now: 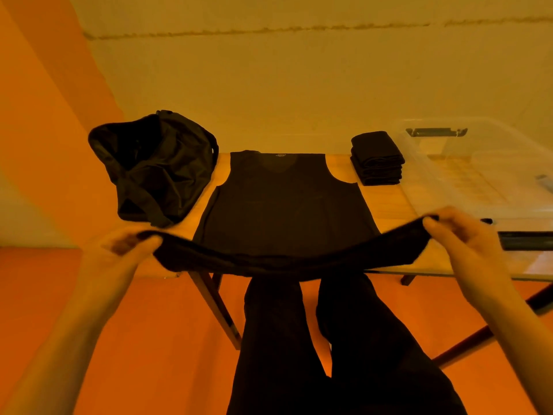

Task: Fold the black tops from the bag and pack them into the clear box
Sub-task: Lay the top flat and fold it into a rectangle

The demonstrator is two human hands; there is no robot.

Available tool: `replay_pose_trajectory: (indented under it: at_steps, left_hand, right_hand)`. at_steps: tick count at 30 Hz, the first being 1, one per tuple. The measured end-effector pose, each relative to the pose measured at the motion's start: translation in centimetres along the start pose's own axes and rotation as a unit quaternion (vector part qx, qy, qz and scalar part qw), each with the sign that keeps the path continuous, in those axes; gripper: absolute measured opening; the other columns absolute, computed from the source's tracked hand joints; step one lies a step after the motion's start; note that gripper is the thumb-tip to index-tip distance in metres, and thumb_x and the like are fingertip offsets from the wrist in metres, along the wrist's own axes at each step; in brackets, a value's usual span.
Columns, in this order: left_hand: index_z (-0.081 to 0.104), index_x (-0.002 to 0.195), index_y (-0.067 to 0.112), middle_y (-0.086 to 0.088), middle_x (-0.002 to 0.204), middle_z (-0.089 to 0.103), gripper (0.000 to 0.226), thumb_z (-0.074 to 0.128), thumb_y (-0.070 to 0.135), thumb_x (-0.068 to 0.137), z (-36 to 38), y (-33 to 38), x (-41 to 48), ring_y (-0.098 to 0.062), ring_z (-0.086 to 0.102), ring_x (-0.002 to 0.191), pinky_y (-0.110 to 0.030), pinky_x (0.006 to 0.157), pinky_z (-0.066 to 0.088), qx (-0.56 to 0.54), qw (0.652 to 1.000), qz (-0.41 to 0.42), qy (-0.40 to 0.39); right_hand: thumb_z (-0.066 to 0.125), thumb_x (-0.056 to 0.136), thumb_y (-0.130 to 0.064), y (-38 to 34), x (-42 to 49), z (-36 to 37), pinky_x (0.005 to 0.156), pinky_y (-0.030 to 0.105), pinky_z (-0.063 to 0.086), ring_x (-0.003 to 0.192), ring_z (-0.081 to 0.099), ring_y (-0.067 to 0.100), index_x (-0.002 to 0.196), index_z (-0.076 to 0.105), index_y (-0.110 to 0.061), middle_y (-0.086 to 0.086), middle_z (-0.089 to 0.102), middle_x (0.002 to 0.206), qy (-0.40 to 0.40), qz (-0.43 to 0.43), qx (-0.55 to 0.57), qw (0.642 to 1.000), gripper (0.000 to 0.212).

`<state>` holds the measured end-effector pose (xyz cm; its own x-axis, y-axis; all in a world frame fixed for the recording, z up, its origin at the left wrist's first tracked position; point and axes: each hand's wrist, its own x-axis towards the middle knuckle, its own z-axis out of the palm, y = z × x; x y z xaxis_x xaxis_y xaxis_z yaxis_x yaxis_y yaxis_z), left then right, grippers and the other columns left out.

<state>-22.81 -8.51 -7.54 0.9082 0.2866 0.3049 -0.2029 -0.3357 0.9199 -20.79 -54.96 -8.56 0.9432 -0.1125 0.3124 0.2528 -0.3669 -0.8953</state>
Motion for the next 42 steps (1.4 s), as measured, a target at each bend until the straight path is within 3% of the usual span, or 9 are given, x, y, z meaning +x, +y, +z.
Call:
replay_pose_trajectory:
  at_steps: [4, 9, 14, 24, 29, 32, 34, 37, 42]
  left_hand:
    - [0.074, 0.091, 0.018, 0.001, 0.085, 0.071, 0.018, 0.071, 0.036, 0.093, 4.0, 0.3, 6.4, -0.014, 0.067, 0.085, -0.029, 0.076, 0.053, -0.021, 0.999, -0.019, 0.017]
    - [0.067, 0.093, 0.009, -0.005, 0.086, 0.067, 0.024, 0.062, 0.031, 0.101, 8.6, -2.4, 16.3, -0.021, 0.067, 0.086, -0.047, 0.086, 0.056, 0.130, 0.988, -0.027, 0.085]
    - [0.055, 0.085, 0.000, -0.016, 0.071, 0.054, 0.035, 0.055, 0.029, 0.104, 12.0, -4.8, 23.0, -0.032, 0.053, 0.066, -0.038, 0.073, 0.037, 0.346, 0.935, 0.025, 0.076]
    - [0.051, 0.083, 0.001, -0.016, 0.070, 0.054, 0.027, 0.052, 0.018, 0.103, 15.1, -7.9, 27.4, -0.034, 0.053, 0.061, -0.048, 0.059, 0.043, 0.426, 0.902, 0.045, 0.053]
    - [0.056, 0.125, 0.000, -0.028, 0.124, 0.055, 0.035, 0.059, 0.023, 0.099, 17.1, -5.5, 26.3, -0.048, 0.053, 0.115, -0.057, 0.091, 0.047, 0.532, 0.845, 0.059, -0.016]
    - [0.057, 0.135, 0.008, -0.022, 0.147, 0.046, 0.047, 0.057, 0.034, 0.096, 18.9, -4.0, 19.6, -0.042, 0.044, 0.134, -0.055, 0.104, 0.041, 0.507, 0.838, 0.175, -0.099]
    - [0.053, 0.144, 0.015, -0.016, 0.156, 0.041, 0.055, 0.041, 0.049, 0.103, 20.3, -5.6, 14.8, -0.036, 0.041, 0.142, -0.050, 0.110, 0.040, 0.489, 0.835, 0.164, -0.192]
    - [0.021, 0.161, 0.028, -0.011, 0.169, 0.010, 0.076, 0.008, 0.072, 0.099, 20.8, -9.4, 11.6, -0.032, 0.008, 0.156, -0.052, 0.124, 0.022, 0.534, 0.798, 0.076, -0.267]
    - [0.007, 0.160, 0.035, -0.008, 0.170, 0.000, 0.088, 0.002, 0.086, 0.089, 19.4, -10.4, 9.5, -0.034, -0.002, 0.156, -0.057, 0.124, 0.011, 0.567, 0.779, 0.045, -0.263]
  right_hand:
    - [0.056, 0.100, -0.039, 0.4, 8.1, 3.2, 0.082, 0.040, 0.047, 0.086, 0.062, 0.022, 0.089, 0.065, -0.016, 0.014, 0.064, 0.089, 0.073, 0.045, 0.010, 0.996, 0.027]
    - [0.049, 0.105, -0.034, 3.5, 18.6, 7.7, 0.062, 0.025, 0.035, 0.064, 0.046, 0.009, 0.073, 0.050, -0.022, -0.001, 0.047, 0.069, 0.125, 0.125, -0.119, 0.977, 0.033]
    - [0.052, 0.104, -0.030, 7.3, 25.0, 10.3, 0.061, 0.031, 0.033, 0.063, 0.051, 0.020, 0.076, 0.057, -0.007, 0.003, 0.050, 0.064, 0.113, 0.091, -0.291, 0.946, 0.036]
    - [0.055, 0.103, -0.032, 9.5, 30.0, 12.3, 0.049, 0.029, 0.027, 0.054, 0.049, 0.024, 0.066, 0.053, -0.006, 0.006, 0.048, 0.058, 0.106, 0.037, -0.425, 0.898, 0.045]
    - [0.067, 0.093, -0.046, 4.9, 28.9, 12.9, 0.060, 0.036, 0.042, 0.080, 0.061, 0.032, 0.111, 0.064, -0.009, 0.012, 0.063, 0.090, 0.037, 0.048, -0.495, 0.867, 0.041]
    - [0.058, 0.094, -0.050, 2.1, 22.5, 13.9, 0.059, 0.022, 0.040, 0.081, 0.056, 0.012, 0.124, 0.059, -0.024, -0.002, 0.062, 0.100, -0.050, -0.022, -0.435, 0.899, 0.040]
    - [0.047, 0.092, -0.059, 2.7, 17.4, 15.7, 0.079, 0.020, 0.046, 0.105, 0.059, 0.014, 0.131, 0.059, -0.027, -0.001, 0.061, 0.121, -0.151, -0.031, -0.423, 0.893, 0.052]
    - [0.011, 0.092, -0.078, 6.0, 14.1, 17.6, 0.118, 0.043, 0.023, 0.152, 0.021, 0.027, 0.155, 0.028, -0.039, 0.006, 0.025, 0.164, -0.273, 0.021, -0.493, 0.825, 0.076]
    - [-0.029, 0.071, -0.084, 7.3, 11.7, 17.1, 0.124, 0.051, -0.003, 0.153, -0.018, 0.024, 0.153, -0.016, -0.045, 0.003, -0.015, 0.167, -0.265, 0.056, -0.531, 0.803, 0.093]
